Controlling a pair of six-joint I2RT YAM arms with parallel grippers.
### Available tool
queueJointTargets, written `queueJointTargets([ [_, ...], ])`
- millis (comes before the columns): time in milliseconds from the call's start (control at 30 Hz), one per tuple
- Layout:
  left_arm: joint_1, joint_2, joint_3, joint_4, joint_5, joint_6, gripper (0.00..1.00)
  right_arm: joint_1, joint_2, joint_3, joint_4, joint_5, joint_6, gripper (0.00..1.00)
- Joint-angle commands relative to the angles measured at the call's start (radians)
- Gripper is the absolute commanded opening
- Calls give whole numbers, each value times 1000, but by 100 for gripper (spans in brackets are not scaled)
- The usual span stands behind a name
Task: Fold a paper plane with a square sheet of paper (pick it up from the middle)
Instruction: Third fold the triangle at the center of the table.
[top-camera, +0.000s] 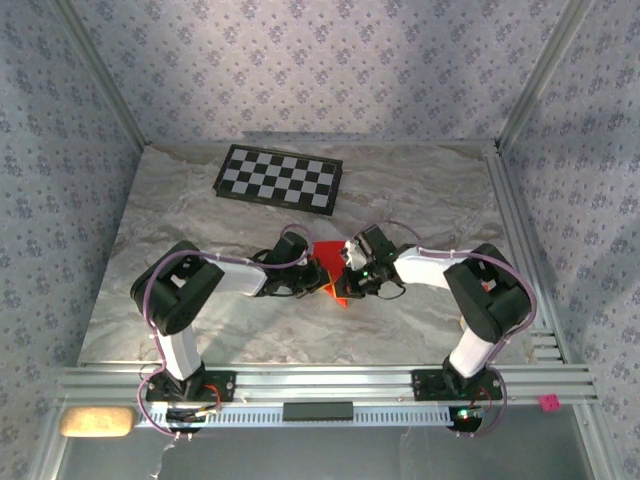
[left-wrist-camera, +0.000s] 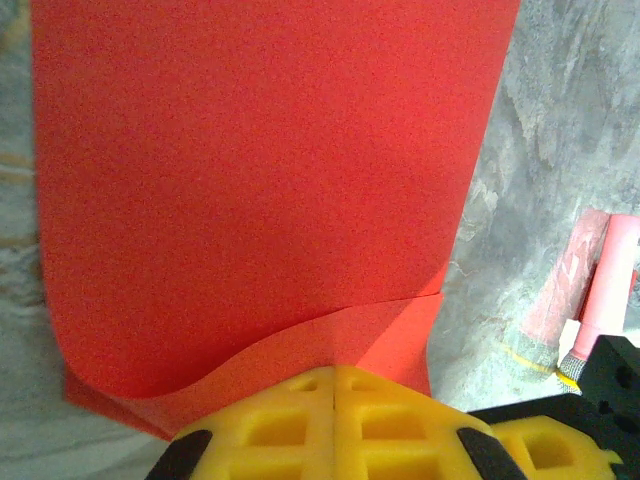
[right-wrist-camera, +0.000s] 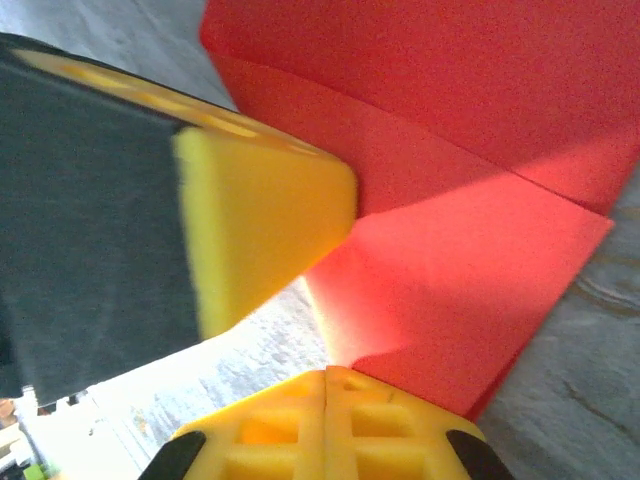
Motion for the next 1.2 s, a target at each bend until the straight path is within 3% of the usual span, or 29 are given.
queueJointTargets([
  [0,-1,-5,7,-84,-51,38,5,-4,20,-7,-38,27,-15,3],
  [433,-12,-115,64,-167,-51,123,17,-20,17,-43,-22,30,-6,3],
  [767,-56,-52,60,-112,-5,81,11,-22,18,-55,-17,44,4,2],
  [1167,-22,2,29,-156,-92,77,8,-22,30,-70,-41,70,-12,0],
])
